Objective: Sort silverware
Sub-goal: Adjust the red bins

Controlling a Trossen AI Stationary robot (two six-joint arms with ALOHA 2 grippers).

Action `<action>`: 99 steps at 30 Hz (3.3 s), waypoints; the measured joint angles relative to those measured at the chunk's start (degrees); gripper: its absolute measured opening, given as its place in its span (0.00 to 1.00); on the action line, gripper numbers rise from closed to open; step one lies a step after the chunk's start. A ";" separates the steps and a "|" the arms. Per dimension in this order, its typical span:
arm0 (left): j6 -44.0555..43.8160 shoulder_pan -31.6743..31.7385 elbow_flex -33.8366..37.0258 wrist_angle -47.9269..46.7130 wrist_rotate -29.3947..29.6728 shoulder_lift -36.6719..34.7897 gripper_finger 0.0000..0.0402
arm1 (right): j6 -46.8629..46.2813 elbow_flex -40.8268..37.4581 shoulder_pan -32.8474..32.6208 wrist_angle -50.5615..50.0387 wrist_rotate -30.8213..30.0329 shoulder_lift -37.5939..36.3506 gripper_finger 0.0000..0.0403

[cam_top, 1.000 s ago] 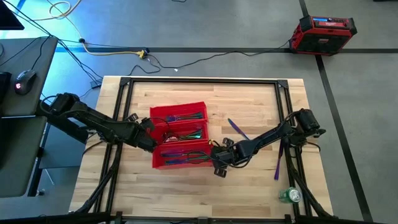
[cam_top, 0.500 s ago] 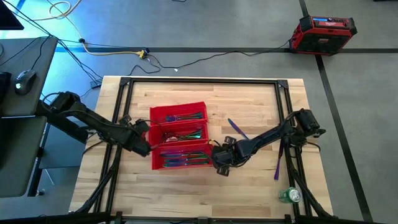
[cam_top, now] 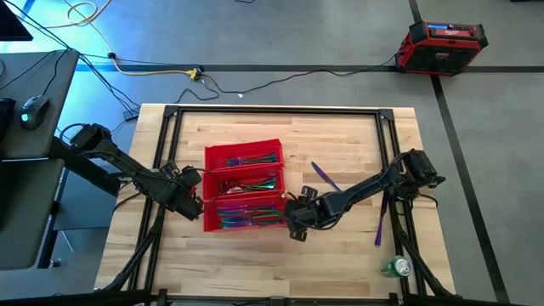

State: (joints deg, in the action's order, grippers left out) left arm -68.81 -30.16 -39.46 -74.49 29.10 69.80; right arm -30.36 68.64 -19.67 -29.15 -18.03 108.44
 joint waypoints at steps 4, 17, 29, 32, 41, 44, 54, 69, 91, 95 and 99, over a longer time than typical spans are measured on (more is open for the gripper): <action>-0.11 -0.40 0.00 0.95 0.04 -0.02 0.00 | 0.71 -0.04 1.01 1.16 -0.06 0.02 0.48; -2.10 -0.39 -0.08 0.73 2.97 -0.04 0.00 | 0.76 8.25 -0.04 -16.61 -5.10 -0.13 0.48; -4.56 7.97 -9.88 -13.84 7.67 -5.37 0.00 | 14.04 15.95 12.51 -31.99 -11.85 -0.22 0.39; -1.14 13.71 -9.44 -13.79 8.15 -6.97 0.00 | 15.88 14.97 18.93 -28.61 -11.92 -0.24 0.36; 10.83 24.56 -6.26 -7.42 10.77 -7.50 0.00 | 18.70 7.47 28.67 -9.96 -0.97 -0.22 0.33; 15.33 25.89 -5.11 -2.15 10.60 -7.50 0.00 | 18.85 5.24 28.79 -4.37 0.57 -0.22 0.33; 19.49 26.72 -4.44 3.03 10.35 -7.48 0.00 | 17.83 2.67 28.53 5.11 2.02 -0.22 0.33; 19.54 26.65 -4.44 3.95 10.10 -7.48 0.00 | 20.15 3.21 28.53 10.47 1.56 -0.33 0.33; 19.95 26.63 -4.44 3.89 10.08 -7.48 0.00 | 16.31 4.37 30.78 0.34 7.39 3.07 0.33; 19.98 26.63 -4.44 3.92 10.12 -7.48 0.00 | 16.47 4.37 30.76 3.28 7.18 3.34 0.33; 19.98 26.63 -4.44 3.92 10.10 -7.48 0.00 | 16.49 4.37 30.76 5.04 7.16 3.37 0.33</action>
State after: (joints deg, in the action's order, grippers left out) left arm -48.84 -3.53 -43.90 -70.57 39.20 62.33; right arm -13.87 73.01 11.09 -24.12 -10.87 111.81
